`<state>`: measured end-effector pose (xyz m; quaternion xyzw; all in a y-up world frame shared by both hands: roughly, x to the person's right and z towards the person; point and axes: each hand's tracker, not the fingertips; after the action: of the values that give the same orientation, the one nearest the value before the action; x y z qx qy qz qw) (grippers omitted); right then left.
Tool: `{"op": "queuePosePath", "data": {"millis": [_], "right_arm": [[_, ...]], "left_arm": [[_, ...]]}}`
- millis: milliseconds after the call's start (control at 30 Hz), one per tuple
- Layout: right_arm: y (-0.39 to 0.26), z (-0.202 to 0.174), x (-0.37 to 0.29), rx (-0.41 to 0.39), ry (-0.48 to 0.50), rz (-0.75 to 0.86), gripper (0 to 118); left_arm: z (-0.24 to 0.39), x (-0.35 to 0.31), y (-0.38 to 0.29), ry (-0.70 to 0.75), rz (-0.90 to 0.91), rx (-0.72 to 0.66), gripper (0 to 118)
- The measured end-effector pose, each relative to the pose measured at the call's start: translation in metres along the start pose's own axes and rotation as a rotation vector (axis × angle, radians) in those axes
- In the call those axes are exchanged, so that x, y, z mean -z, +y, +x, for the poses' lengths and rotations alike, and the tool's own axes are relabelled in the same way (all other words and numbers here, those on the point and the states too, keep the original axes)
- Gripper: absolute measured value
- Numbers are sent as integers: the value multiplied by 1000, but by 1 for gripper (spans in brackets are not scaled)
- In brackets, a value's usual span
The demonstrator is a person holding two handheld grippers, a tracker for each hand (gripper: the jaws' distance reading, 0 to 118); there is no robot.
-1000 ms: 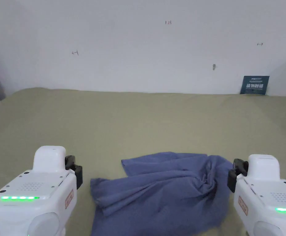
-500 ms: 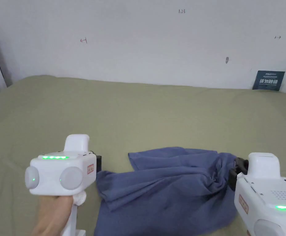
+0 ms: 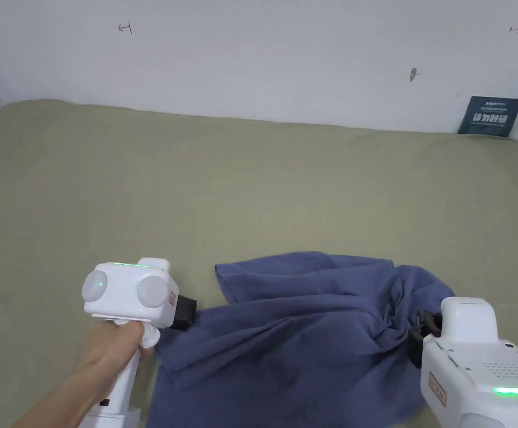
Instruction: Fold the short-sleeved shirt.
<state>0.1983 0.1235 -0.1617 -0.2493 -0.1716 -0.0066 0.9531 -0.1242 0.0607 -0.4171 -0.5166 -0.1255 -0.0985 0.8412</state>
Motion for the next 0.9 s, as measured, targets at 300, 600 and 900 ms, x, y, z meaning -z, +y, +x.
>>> {"op": "queuePosePath", "data": {"millis": [300, 600, 900], "right_arm": [[14, 59, 27, 105, -76, -76, 1], [53, 137, 109, 114, -74, -253, 1], [30, 140, 176, 202, -30, -415, 96]], "left_arm": [[15, -27, -7, -29, 55, 48, 3], [22, -32, -14, -53, 60, 37, 3], [19, -26, -9, -68, 64, 41, 4]]}}
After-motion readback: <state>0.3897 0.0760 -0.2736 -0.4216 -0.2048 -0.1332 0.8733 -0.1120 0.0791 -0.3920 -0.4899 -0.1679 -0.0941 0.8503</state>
